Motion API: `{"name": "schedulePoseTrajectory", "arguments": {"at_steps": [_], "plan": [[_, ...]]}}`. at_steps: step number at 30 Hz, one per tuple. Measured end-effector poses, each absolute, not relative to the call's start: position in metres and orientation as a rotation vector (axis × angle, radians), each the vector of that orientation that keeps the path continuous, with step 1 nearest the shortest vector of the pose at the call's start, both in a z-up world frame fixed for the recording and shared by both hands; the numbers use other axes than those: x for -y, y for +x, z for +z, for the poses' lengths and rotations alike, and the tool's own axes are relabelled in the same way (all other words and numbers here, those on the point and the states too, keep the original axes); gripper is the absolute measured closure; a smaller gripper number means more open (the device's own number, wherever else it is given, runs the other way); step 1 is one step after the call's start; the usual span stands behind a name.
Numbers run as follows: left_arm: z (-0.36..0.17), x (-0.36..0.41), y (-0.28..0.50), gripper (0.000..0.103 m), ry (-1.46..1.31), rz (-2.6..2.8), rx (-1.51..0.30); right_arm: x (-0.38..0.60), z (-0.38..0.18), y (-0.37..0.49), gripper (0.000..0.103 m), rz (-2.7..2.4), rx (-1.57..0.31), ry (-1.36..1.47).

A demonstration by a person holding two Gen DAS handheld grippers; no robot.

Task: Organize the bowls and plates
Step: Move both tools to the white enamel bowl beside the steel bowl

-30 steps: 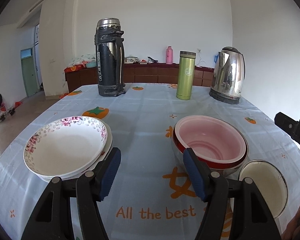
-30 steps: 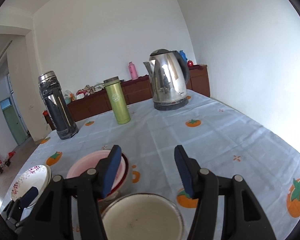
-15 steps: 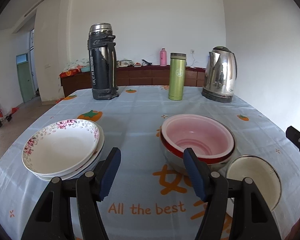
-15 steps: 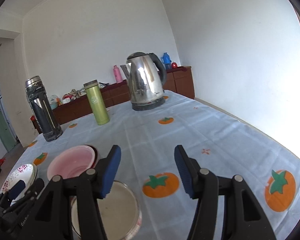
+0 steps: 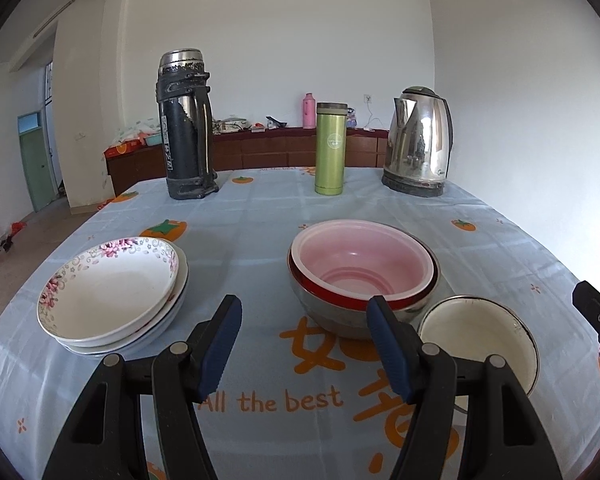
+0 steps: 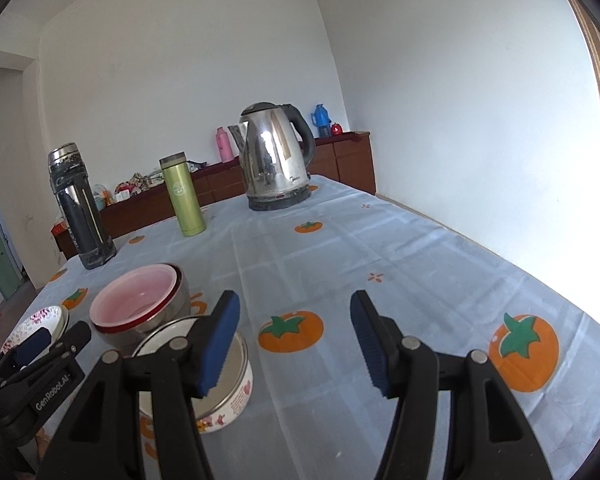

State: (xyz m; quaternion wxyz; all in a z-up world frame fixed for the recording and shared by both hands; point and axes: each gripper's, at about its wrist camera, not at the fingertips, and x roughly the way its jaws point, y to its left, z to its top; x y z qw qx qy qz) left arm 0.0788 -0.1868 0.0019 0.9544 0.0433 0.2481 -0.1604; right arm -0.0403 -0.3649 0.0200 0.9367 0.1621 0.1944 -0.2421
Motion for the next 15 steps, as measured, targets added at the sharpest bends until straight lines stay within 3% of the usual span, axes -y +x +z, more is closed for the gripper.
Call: {"name": "schedulePoseTrajectory", "arguments": {"at_steps": [15], "plan": [[-0.0081, 0.1969, 0.0789, 0.036, 0.049, -0.442, -0.596, 0.359, 0.013, -0.0419, 0.048, -0.389, -0.447, 0.335]]}}
